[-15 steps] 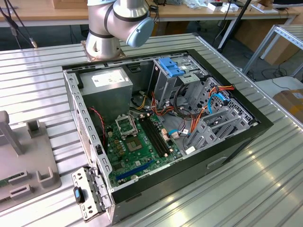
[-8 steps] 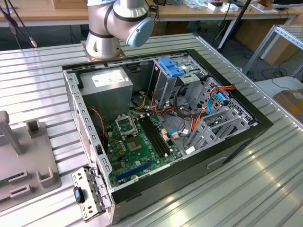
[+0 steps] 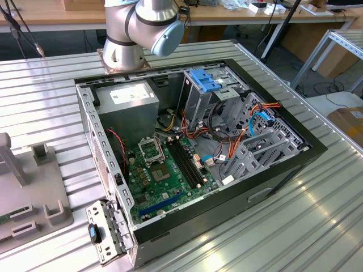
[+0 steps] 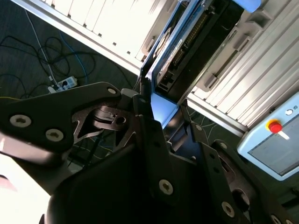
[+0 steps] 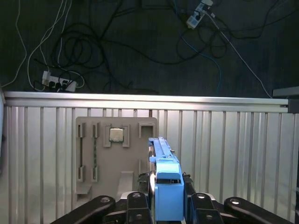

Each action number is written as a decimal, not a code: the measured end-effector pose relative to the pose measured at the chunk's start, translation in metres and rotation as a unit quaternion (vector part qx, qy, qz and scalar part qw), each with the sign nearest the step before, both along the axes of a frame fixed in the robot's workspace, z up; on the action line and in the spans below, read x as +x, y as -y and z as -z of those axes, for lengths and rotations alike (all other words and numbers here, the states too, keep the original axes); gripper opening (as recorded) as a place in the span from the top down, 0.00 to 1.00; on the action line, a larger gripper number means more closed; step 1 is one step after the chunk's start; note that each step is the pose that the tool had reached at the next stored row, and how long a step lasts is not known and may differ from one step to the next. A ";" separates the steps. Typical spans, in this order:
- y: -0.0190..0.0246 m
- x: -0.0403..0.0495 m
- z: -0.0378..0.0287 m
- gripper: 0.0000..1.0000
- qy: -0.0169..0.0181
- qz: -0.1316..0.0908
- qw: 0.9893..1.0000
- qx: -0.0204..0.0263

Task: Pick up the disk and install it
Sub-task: 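Pick up the disk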

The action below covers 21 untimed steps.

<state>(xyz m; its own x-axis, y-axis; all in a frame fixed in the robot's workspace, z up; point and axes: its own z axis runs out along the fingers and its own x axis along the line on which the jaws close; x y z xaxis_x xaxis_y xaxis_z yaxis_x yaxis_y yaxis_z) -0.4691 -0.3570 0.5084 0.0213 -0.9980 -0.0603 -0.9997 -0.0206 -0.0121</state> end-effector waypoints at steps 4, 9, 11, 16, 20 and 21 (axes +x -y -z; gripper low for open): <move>0.0000 0.0000 -0.0068 0.64 0.000 0.000 1.000 0.000; 0.0000 0.0000 -0.0107 0.64 0.000 0.000 1.000 0.000; 0.0000 0.0000 -0.0108 0.64 0.000 0.000 1.000 0.000; 0.0000 0.0021 -0.0109 0.64 0.000 0.000 1.000 0.000; 0.0000 0.0075 -0.0109 0.64 0.000 0.000 1.000 0.000; 0.0000 0.0095 -0.0109 0.64 0.000 0.000 1.000 0.000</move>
